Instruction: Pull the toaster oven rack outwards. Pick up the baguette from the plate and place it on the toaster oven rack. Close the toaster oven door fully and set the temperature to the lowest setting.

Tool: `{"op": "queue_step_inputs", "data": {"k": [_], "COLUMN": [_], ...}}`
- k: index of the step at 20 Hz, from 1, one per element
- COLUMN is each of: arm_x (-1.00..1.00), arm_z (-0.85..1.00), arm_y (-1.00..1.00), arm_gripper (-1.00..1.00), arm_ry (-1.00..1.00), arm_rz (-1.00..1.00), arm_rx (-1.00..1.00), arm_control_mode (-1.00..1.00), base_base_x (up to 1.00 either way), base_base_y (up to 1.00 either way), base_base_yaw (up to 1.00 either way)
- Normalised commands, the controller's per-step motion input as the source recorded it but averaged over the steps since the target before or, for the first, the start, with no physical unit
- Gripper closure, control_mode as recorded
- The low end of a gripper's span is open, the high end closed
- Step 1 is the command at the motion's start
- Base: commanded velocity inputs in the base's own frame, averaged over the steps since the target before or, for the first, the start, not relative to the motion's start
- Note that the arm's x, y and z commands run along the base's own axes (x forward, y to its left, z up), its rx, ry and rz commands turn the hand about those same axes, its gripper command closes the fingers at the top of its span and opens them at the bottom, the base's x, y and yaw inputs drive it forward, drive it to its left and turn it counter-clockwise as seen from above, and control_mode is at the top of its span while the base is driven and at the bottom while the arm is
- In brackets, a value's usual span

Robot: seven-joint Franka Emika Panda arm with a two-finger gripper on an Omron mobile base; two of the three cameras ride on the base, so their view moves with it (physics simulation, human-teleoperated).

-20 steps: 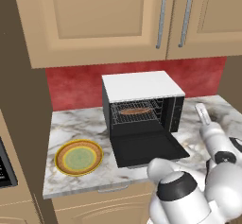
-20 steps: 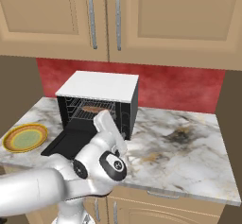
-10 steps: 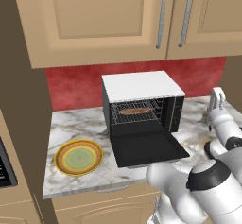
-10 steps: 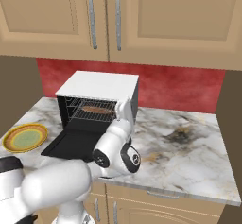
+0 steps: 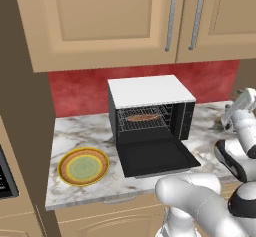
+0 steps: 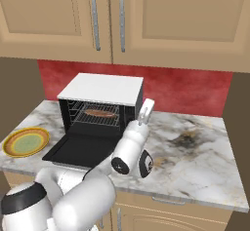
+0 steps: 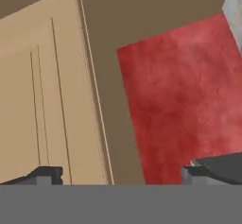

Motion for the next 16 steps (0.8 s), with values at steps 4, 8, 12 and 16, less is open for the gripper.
{"op": "queue_step_inputs", "data": {"k": [4, 8, 12, 16], "arm_x": [-0.72, -0.76, -0.77, -0.82], "arm_z": [1.00, 1.00, 1.00, 0.85], "arm_y": [-0.59, -0.56, -0.52, -0.54], "arm_gripper": [-1.00, -1.00, -1.00, -1.00], "arm_ry": [0.03, 0.10, 0.18, 0.26], "arm_rz": [0.07, 0.03, 0.00, 0.00], "arm_rx": [0.48, 0.39, 0.30, 0.22], "arm_control_mode": [-1.00, -1.00, -1.00, -1.00], "base_base_x": [0.00, 0.00, 0.00, 0.00], "base_base_y": [0.00, 0.00, 0.00, 0.00], "base_base_yaw": [0.00, 0.00, 0.00, 0.00]}}
